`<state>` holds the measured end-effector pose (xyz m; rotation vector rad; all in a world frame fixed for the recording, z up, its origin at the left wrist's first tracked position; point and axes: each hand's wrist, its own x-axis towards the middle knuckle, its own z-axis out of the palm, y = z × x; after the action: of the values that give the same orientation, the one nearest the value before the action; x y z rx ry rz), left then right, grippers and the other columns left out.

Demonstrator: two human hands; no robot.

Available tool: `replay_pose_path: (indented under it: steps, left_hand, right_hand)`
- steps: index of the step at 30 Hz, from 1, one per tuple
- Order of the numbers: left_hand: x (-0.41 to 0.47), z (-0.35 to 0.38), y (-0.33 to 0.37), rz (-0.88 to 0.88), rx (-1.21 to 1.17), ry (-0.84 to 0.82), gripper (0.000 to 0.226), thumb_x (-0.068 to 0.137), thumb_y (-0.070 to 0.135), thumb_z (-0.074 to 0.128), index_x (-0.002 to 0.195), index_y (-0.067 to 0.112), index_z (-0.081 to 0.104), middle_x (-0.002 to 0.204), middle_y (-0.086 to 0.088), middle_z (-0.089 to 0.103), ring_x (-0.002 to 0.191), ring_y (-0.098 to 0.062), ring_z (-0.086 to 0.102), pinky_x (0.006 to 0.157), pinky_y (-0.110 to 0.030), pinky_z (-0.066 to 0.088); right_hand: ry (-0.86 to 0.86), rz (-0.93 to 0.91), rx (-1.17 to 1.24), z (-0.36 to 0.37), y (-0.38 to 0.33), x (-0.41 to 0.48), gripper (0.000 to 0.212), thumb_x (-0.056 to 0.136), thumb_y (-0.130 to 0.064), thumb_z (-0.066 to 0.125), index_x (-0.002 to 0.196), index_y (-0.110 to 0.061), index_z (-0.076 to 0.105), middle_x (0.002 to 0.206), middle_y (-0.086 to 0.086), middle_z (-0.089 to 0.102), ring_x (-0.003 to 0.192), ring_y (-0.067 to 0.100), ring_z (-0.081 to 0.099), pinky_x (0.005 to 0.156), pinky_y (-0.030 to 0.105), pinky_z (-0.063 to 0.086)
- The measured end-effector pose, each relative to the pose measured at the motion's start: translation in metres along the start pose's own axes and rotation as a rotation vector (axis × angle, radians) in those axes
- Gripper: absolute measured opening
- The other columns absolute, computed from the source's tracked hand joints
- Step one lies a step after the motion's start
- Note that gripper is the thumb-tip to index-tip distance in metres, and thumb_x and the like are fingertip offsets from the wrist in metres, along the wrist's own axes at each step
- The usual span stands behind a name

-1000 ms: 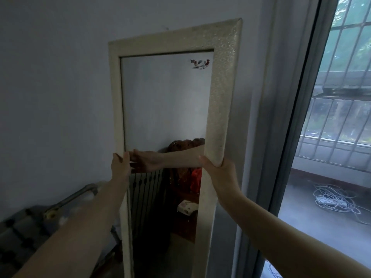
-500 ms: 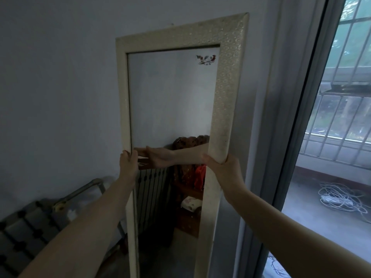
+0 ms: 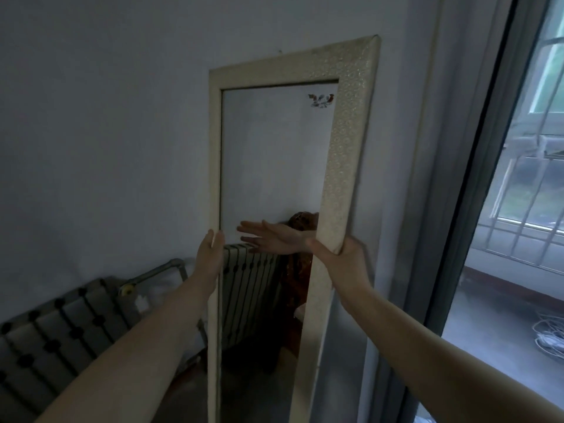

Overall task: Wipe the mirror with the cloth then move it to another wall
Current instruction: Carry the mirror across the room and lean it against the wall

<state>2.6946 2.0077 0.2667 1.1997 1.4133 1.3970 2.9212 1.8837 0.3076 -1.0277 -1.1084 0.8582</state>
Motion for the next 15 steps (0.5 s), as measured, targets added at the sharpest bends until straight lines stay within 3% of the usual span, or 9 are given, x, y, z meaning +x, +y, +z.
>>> replay_pose_path:
  steps: [4, 8, 11, 15]
  left_hand:
    - [-0.029, 0.006, 0.003, 0.010, 0.038, 0.013, 0.057, 0.102, 0.034, 0.033, 0.151, 0.009, 0.016, 0.160, -0.005, 0.017, 0.146, -0.020, 0.020, 0.108, -0.020, 0.016]
    - [-0.056, 0.008, 0.003, -0.002, 0.082, 0.068, 0.056, 0.102, 0.037, 0.032, 0.152, 0.013, 0.018, 0.159, -0.003, 0.020, 0.145, -0.019, 0.021, 0.111, -0.023, 0.016]
    - [-0.073, 0.005, 0.000, -0.027, 0.112, 0.116, 0.057, 0.102, 0.039, 0.030, 0.152, 0.013, 0.018, 0.159, -0.003, 0.021, 0.145, -0.020, 0.022, 0.114, -0.025, 0.015]
    - [-0.103, 0.005, 0.006, -0.034, 0.149, 0.194, 0.050, 0.102, 0.036, 0.032, 0.141, 0.006, 0.039, 0.148, -0.005, 0.039, 0.137, -0.022, 0.035, 0.114, -0.030, 0.024]
  right_hand:
    - [-0.079, 0.044, 0.001, -0.008, 0.001, 0.004, 0.023, 0.080, -0.025, 0.073, 0.101, -0.020, 0.064, 0.095, -0.003, 0.070, 0.089, 0.010, 0.066, 0.082, 0.032, 0.056]
    - [-0.175, 0.040, 0.001, -0.017, 0.001, 0.003, 0.015, 0.085, -0.017, 0.069, 0.096, -0.025, 0.063, 0.089, -0.016, 0.071, 0.081, -0.006, 0.066, 0.072, 0.017, 0.055]
    - [-0.239, 0.034, -0.004, -0.025, -0.003, 0.001, 0.020, 0.089, -0.008, 0.062, 0.086, -0.029, 0.062, 0.074, -0.028, 0.070, 0.078, -0.011, 0.065, 0.073, 0.014, 0.055]
    - [-0.248, 0.068, -0.016, -0.035, -0.002, 0.000, 0.014, 0.087, -0.014, 0.064, 0.100, -0.019, 0.067, 0.096, -0.011, 0.074, 0.091, 0.006, 0.069, 0.083, 0.033, 0.057]
